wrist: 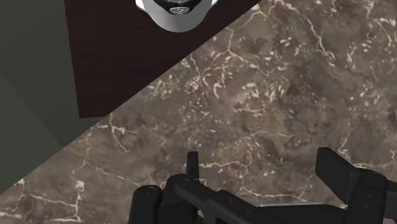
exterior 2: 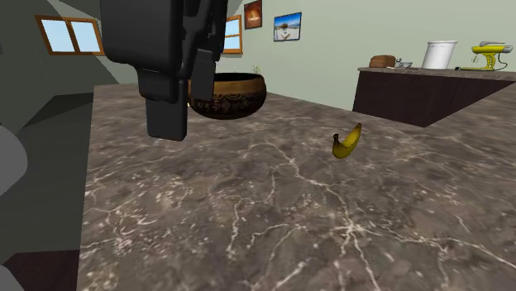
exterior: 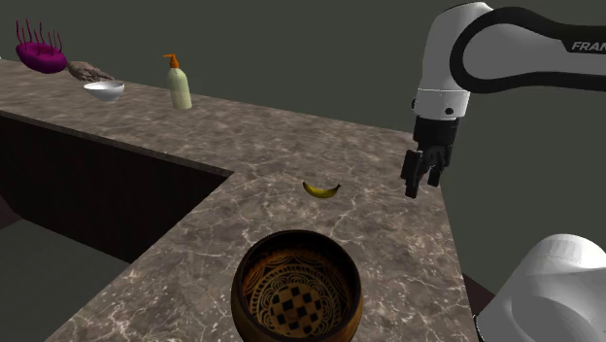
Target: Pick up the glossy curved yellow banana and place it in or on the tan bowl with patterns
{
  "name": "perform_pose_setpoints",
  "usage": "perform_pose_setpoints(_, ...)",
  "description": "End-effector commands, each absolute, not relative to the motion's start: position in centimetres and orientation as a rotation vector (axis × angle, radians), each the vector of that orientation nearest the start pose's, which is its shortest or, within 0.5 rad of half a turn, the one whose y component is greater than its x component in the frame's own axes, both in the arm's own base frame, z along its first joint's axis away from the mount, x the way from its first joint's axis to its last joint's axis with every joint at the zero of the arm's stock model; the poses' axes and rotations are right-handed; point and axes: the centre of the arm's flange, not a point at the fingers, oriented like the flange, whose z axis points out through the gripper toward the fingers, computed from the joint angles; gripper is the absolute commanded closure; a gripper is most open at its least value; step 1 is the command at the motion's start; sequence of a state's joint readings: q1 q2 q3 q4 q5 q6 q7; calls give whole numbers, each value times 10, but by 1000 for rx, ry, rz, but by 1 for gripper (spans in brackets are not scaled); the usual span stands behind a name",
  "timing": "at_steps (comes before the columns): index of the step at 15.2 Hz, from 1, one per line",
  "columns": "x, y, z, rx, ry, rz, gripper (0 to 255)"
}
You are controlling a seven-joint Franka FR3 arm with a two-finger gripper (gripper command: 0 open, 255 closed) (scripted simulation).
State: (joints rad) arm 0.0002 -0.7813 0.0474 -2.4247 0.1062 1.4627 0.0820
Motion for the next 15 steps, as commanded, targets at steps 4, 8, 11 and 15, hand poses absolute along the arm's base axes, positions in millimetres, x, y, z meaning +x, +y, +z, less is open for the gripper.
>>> perform_pose_setpoints(4,327,38,538,-3074,-145,258,0)
perform_pose_setpoints(8,372,58,526,-3062,-441,221,0)
perform_pose_setpoints(11,404,78,517,-3035,-661,192,0)
perform_pose_setpoints(15,440,111,507,-2973,-952,151,0)
